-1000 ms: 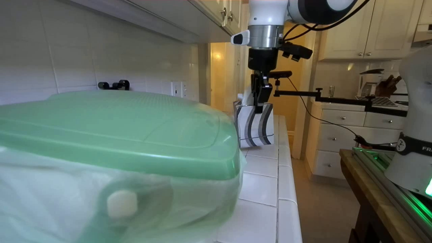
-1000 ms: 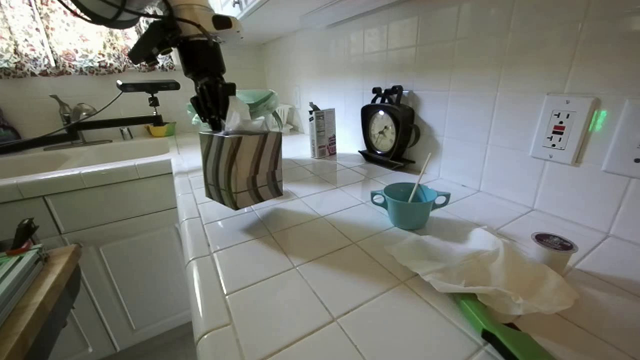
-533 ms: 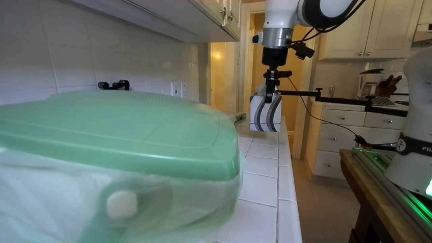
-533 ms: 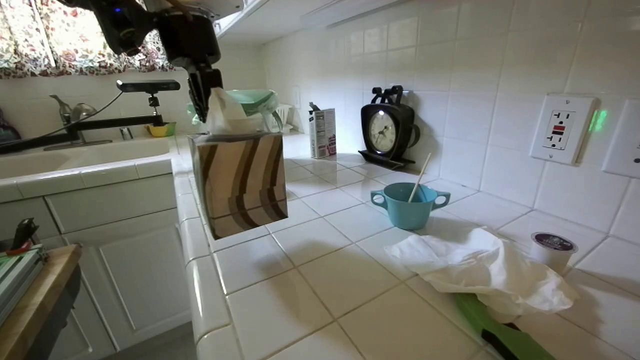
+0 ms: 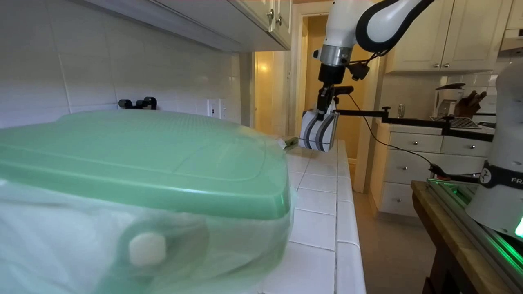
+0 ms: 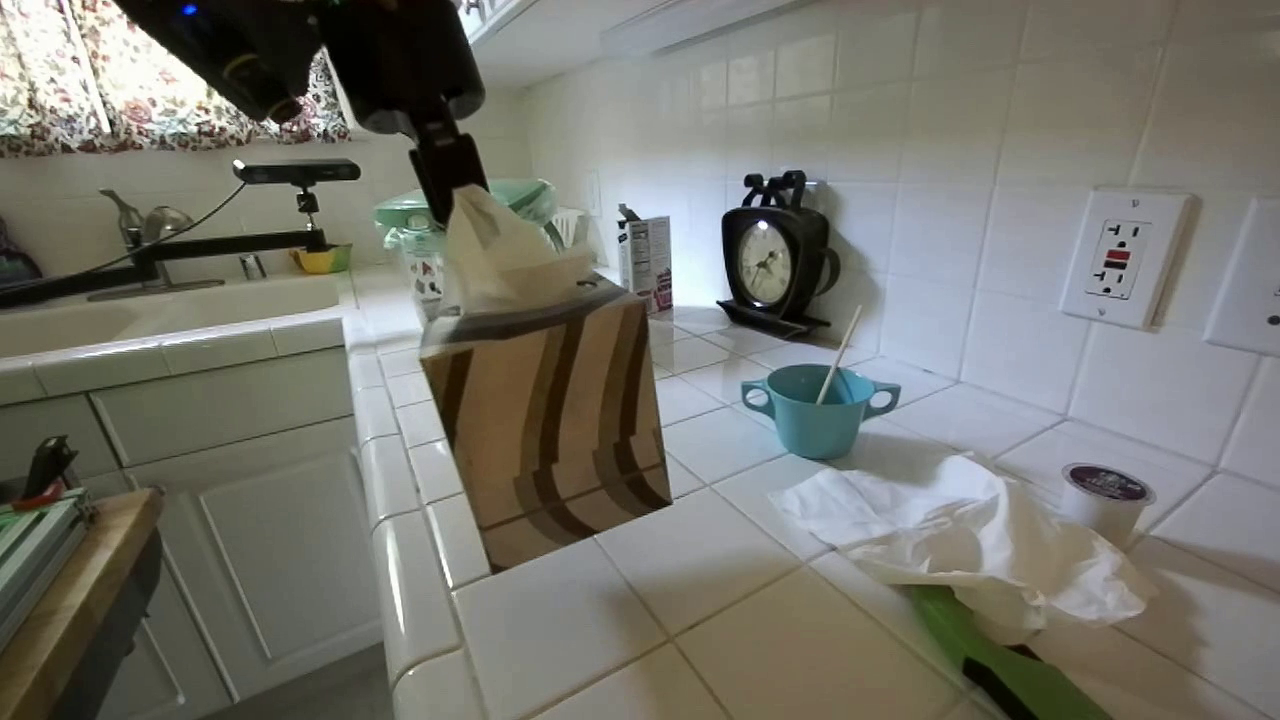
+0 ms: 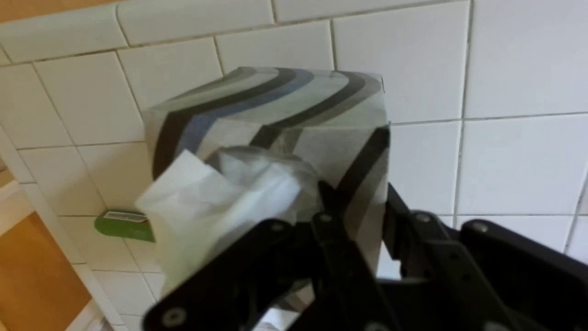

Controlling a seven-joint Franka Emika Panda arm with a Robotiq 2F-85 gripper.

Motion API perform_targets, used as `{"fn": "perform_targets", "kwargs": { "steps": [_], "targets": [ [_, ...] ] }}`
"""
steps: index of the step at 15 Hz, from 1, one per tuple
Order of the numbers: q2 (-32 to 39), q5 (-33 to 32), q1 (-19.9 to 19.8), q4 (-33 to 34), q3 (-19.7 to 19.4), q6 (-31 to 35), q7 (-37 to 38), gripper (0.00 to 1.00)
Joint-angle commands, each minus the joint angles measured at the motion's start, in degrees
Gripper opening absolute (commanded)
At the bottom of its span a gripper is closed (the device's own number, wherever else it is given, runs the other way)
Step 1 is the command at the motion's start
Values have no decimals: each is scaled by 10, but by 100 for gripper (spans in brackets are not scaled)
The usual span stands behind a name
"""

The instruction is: Move the box to the right

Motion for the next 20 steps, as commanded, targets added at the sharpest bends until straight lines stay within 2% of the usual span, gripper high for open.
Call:
{"fn": "perform_targets", "kwargs": {
  "steps": [1, 6, 12, 13, 14, 15, 16, 20],
  "targets": [
    [38, -11, -12, 14, -11, 46, -10, 6],
    [95, 7, -8, 37, -29, 94, -40, 6],
    [139, 36, 0, 71, -36, 98, -93, 6],
    [144, 41, 1, 76, -36, 95, -101, 26],
    [148, 50, 3, 79, -35, 94, -110, 51],
    [150, 56, 4, 83, -35, 91, -119, 51],
    [149, 59, 6, 85, -34, 87, -124, 56],
    [123, 38, 10, 93, -33, 58, -120, 85]
  ]
}}
